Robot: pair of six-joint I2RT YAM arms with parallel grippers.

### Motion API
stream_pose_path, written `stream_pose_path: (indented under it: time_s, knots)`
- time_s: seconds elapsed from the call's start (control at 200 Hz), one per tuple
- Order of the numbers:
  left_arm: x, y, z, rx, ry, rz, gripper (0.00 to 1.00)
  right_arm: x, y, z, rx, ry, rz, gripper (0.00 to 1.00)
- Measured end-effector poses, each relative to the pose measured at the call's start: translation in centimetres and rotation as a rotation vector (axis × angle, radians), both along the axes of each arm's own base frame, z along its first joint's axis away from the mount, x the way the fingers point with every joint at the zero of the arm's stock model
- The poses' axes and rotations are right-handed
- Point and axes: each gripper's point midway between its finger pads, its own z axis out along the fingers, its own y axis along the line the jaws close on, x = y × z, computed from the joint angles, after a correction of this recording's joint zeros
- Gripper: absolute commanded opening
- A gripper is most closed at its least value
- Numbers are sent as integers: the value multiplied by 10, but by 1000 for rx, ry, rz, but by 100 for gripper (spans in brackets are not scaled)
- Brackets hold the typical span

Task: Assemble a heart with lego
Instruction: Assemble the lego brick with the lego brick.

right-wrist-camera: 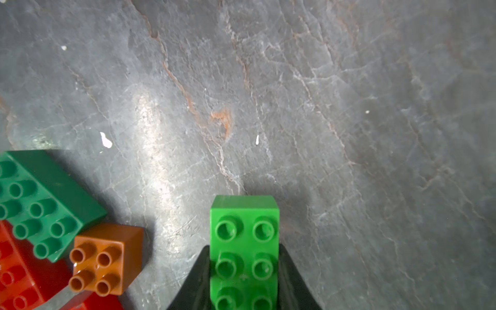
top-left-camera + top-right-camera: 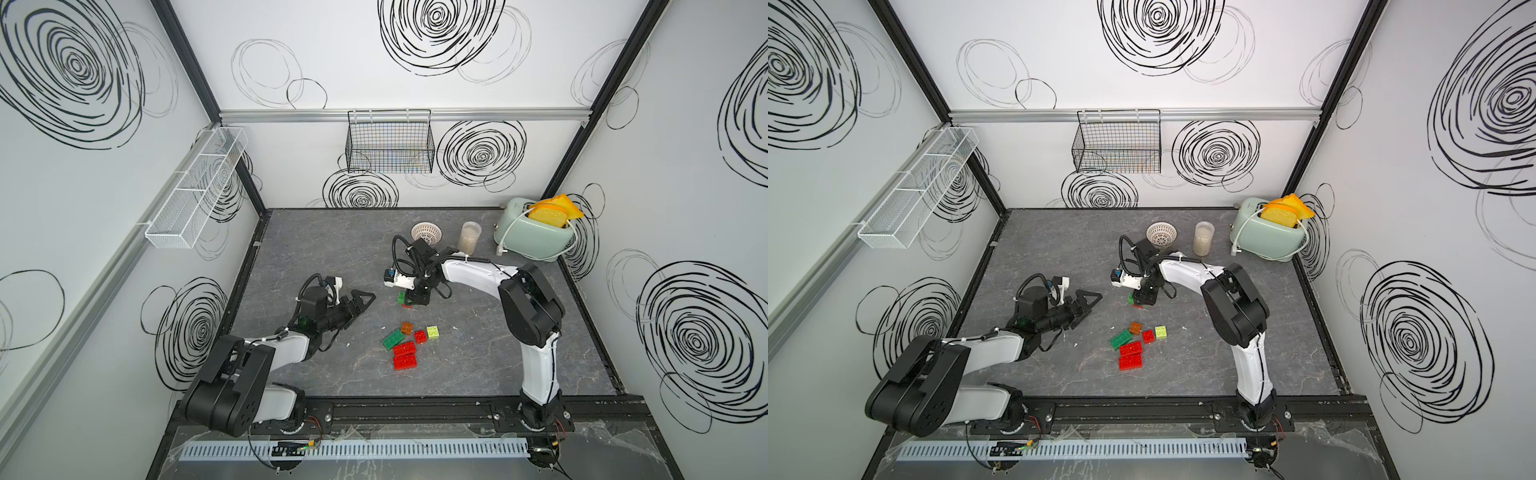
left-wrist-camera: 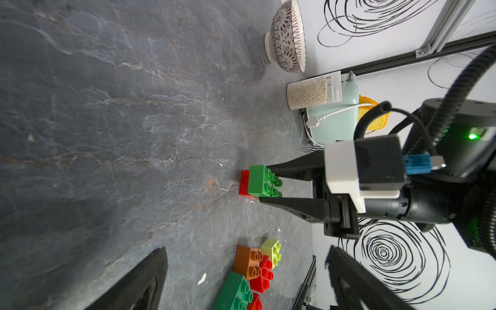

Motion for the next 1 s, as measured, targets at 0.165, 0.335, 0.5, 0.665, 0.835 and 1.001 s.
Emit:
stream_pose_path:
  time_s: [0.165,0.335,0.5,0.665,0.835,1.001]
  knots:
    - [-5,-8,-7,6,21,-28,97,0,0,-1,3,-47,-25,21]
    - [-10,-15,-13,12,41,-53,97,0,1,-2,6,-49,-50,21]
    - [-8,-20,-9,10,30,-64,97,0,2,-1,21,-46,-65,24]
    - [-5,-20,-6,10,24,-61,97,4,2,2,45,-49,-85,50]
    - [-3,-20,-5,10,20,-59,97,0,-14,-1,61,-19,-137,77]
    - [-3,-20,-6,13,21,-55,97,15,-19,58,197,-132,-192,83]
